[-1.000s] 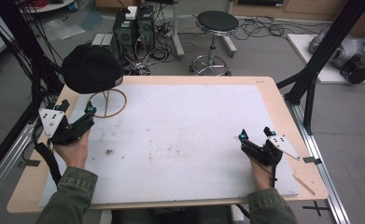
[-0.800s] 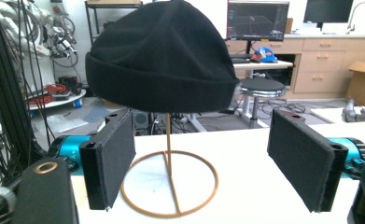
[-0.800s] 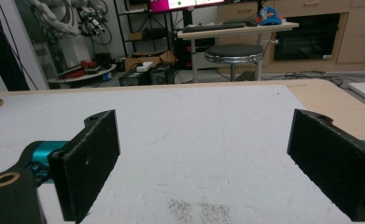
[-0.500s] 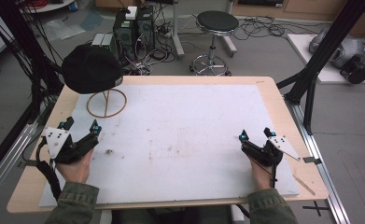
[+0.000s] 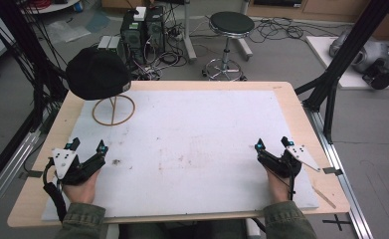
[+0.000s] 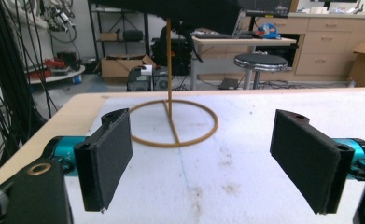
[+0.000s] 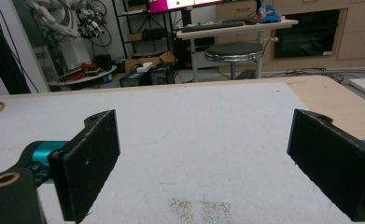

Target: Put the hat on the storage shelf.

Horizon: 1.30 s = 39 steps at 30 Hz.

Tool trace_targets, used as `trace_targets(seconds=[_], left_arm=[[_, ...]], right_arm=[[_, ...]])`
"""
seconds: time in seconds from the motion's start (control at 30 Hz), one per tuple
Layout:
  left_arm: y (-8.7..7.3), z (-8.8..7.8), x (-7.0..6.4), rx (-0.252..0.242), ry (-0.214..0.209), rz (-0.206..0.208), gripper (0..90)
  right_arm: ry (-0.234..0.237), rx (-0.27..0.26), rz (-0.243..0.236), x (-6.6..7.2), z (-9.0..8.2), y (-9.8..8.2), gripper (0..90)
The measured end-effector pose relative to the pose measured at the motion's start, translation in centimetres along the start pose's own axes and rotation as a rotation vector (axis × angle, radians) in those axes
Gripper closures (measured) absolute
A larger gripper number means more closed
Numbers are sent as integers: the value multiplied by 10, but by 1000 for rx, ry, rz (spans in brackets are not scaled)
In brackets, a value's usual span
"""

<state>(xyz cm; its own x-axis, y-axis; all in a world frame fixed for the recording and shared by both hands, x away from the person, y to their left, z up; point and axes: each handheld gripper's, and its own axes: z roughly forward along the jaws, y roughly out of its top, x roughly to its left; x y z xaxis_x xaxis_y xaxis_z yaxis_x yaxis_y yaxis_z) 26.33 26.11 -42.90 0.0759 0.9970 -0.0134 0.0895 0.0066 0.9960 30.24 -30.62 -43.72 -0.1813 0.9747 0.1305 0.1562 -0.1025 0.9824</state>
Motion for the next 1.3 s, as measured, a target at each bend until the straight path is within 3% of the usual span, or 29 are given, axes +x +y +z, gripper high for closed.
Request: trace_targets(seconds=[0.23, 0.43, 1.3], left_arm=[[-15, -1, 4, 4, 9, -30, 195], [-15, -3, 5, -17, 7, -52, 194], [-19, -5, 10, -3, -3, -64, 194]], right_arm=[[1, -4, -1, -1, -1, 1, 85], [-3, -6, -1, -1, -1, 1, 85], [8, 3, -9, 0, 1, 0, 86]])
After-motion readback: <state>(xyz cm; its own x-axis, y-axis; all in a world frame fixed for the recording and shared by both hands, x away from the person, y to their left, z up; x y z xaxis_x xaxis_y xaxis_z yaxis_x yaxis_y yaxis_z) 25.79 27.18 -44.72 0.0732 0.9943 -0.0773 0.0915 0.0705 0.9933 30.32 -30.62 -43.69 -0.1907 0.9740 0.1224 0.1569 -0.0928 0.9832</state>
